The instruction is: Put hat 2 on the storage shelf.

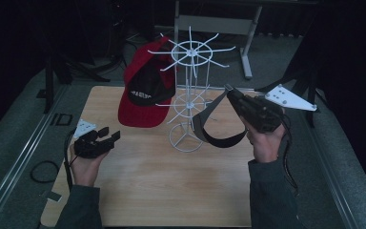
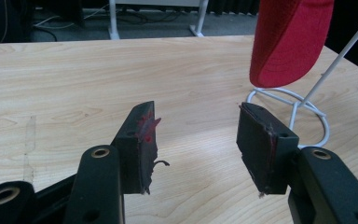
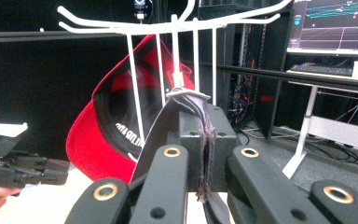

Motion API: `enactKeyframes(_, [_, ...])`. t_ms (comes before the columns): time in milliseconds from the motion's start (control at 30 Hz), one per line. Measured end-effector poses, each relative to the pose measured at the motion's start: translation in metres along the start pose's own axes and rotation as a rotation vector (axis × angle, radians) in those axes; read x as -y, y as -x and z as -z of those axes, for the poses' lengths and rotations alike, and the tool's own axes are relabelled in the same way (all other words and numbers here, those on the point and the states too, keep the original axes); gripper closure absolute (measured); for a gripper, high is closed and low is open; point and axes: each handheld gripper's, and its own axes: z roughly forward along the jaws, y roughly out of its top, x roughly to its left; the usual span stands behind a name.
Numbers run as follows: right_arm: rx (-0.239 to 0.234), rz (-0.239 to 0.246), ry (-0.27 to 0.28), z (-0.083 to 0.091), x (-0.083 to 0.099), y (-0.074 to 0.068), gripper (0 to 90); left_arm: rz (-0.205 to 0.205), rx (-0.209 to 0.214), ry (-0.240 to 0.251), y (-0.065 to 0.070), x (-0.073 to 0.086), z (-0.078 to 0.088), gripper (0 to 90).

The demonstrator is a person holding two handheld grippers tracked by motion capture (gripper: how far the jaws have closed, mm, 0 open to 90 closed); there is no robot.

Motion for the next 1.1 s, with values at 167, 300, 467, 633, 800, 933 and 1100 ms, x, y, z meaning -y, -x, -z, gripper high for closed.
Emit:
enactKeyframes(167, [-0.002,0.0,0.009,0.001,-0.004,0.0,87.8,0.002,0.001,0.002,0.0,0.0,0.001,48.0])
enactKeyframes(300, [-0.004,0.004,0.019,0.002,-0.008,0.0,87.7,0.002,0.004,0.003,0.0,0.0,0.001,48.1])
enactKeyframes(467, [-0.003,0.015,0.027,0.003,-0.015,0.0,87.8,0.001,0.005,0.001,0.0,0.0,0.0,48.0])
enactKeyframes(633, [-0.005,0.025,0.042,0.004,-0.023,-0.001,87.8,0.001,0.006,-0.001,0.0,0.0,0.0,48.1])
enactKeyframes(800, [-0.004,0.024,0.053,0.005,-0.03,0.0,87.6,0.002,0.007,0.0,0.0,0.0,0.0,48.1])
enactKeyframes(933, [-0.007,0.021,0.061,0.006,-0.033,0.001,87.6,0.001,0.007,-0.001,0.0,0.0,0.0,48.1])
enactKeyframes(1100, [-0.008,0.024,0.067,0.006,-0.038,0.001,87.6,0.0,0.007,-0.002,0.0,0.0,0.0,48.1])
